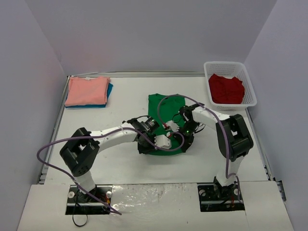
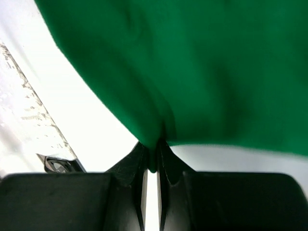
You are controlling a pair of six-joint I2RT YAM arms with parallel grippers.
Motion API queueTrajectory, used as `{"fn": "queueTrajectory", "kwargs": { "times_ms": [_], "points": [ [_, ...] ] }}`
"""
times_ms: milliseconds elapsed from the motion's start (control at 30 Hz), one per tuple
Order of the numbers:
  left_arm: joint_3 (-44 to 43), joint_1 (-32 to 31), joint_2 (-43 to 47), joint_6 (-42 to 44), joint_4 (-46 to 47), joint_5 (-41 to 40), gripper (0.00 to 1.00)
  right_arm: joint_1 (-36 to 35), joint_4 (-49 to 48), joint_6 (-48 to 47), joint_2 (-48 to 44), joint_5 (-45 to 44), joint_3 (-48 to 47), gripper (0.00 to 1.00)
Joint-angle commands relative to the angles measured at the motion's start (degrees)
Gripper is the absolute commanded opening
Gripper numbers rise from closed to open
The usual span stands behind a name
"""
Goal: Fold and stack the t-shirts
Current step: Grab one side of the 2/3 rectangular tshirt with both arms, then fold the long partially folded tshirt into a neat square
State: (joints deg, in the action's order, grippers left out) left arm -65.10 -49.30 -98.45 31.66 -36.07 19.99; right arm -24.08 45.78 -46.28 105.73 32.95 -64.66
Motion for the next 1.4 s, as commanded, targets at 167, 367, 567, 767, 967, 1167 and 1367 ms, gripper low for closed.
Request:
{"fn": "queueTrajectory", "kwargs": {
  "times_ms": [167, 367, 567, 767, 967, 1167, 1367],
  "points": [
    [-8.02, 1.48, 5.02, 1.74, -15.42, 4.62, 0.02, 2.98, 3.44, 0.58, -12.38, -3.24, -0.90, 0.00],
    [-14.34, 2.36, 4.77, 4.81, -24.63, 13.21, 0.02, 3.07, 3.61, 1.55, -17.92, -3.59, -1.34, 0.00],
    [-21.02, 2.89, 3.97, 9.65, -35.80, 19.38, 0.02, 2.98, 8.79, 0.67, -21.27, -4.65, -3.97, 0.00],
    [-22.44, 3.24, 5.02, 9.92, -38.99, 19.83, 0.02, 2.63, 17.06, -1.00, -22.32, -5.00, -7.14, 0.00],
    [-20.86, 7.97, 7.31, 7.46, -34.24, 19.91, 0.02, 3.33, 15.14, -0.48, -21.19, -4.47, -11.88, 0.00],
    [-22.87, 13.35, 9.24, 2.71, -29.23, 17.29, 0.02, 3.60, 13.63, -1.00, -16.72, -3.24, -17.86, 0.00],
    [-26.03, 15.46, 7.40, 2.09, -28.44, 15.17, 0.03, 3.95, 12.85, -2.41, -10.29, -3.42, -23.92, 0.00]
  ]
}}
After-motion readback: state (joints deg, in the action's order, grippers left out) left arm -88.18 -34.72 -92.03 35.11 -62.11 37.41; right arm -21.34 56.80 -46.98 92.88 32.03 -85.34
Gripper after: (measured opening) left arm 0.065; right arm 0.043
